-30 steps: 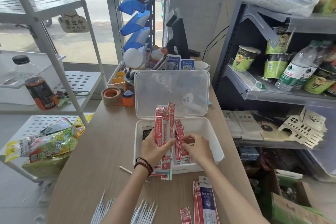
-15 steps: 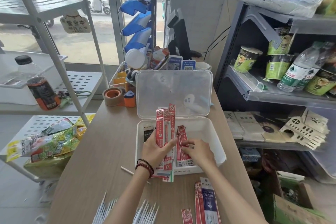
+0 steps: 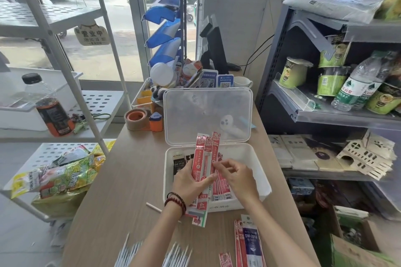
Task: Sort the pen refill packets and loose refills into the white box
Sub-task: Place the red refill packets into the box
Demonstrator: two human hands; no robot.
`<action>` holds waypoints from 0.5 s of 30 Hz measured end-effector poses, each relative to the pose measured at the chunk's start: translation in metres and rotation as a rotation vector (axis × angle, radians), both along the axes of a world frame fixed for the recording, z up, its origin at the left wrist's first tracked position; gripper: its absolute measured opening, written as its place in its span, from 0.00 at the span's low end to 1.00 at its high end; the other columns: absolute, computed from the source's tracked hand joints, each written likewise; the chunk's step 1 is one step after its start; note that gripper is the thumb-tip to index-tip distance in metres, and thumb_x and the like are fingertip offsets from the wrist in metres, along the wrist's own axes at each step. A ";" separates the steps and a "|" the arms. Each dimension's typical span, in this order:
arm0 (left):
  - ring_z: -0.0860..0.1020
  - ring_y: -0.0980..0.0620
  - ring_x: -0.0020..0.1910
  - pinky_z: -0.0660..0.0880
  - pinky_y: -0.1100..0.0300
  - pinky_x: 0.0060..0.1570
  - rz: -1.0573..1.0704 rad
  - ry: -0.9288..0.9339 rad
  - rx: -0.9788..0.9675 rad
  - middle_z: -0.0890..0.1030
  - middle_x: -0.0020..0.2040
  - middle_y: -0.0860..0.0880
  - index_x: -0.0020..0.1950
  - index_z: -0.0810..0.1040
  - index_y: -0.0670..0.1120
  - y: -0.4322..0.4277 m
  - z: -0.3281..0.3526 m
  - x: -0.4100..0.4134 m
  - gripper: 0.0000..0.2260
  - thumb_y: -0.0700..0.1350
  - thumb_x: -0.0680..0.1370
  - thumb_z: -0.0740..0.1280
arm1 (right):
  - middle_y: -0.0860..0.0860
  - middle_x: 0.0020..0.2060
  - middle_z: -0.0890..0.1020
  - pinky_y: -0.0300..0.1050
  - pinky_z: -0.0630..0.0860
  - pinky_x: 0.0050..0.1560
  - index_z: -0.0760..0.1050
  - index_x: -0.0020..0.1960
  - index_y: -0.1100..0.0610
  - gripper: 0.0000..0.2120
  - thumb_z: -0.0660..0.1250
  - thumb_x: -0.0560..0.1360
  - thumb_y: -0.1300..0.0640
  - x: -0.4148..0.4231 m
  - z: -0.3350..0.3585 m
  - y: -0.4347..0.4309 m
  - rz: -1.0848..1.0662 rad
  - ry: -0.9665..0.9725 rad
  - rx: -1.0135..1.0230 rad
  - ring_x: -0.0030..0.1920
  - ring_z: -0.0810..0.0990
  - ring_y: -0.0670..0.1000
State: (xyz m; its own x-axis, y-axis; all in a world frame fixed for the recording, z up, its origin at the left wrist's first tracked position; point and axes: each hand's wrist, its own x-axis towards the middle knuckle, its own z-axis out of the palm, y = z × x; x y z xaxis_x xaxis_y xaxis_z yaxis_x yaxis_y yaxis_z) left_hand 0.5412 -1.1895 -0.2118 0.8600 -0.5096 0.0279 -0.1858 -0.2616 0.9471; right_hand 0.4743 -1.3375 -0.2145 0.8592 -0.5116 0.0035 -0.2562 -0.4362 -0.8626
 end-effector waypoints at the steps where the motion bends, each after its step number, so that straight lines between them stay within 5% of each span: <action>1: 0.81 0.65 0.41 0.80 0.65 0.43 -0.017 -0.015 0.007 0.82 0.45 0.58 0.58 0.73 0.56 0.000 0.001 -0.002 0.27 0.63 0.63 0.73 | 0.39 0.40 0.85 0.50 0.83 0.47 0.80 0.46 0.44 0.26 0.62 0.65 0.24 0.000 -0.001 -0.001 0.010 0.001 0.010 0.42 0.84 0.41; 15: 0.81 0.65 0.39 0.78 0.69 0.38 0.025 -0.014 0.024 0.82 0.44 0.56 0.54 0.73 0.54 0.000 0.001 -0.001 0.20 0.55 0.67 0.75 | 0.43 0.38 0.85 0.56 0.82 0.47 0.78 0.45 0.46 0.18 0.62 0.72 0.33 0.002 -0.002 -0.002 -0.055 0.004 0.072 0.37 0.84 0.44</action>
State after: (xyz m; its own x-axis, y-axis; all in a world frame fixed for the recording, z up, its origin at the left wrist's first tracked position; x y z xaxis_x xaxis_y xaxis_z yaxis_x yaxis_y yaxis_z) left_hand 0.5406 -1.1895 -0.2110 0.8719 -0.4889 0.0283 -0.1923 -0.2887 0.9379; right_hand 0.4759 -1.3396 -0.2164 0.8296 -0.5571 -0.0384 -0.2819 -0.3584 -0.8900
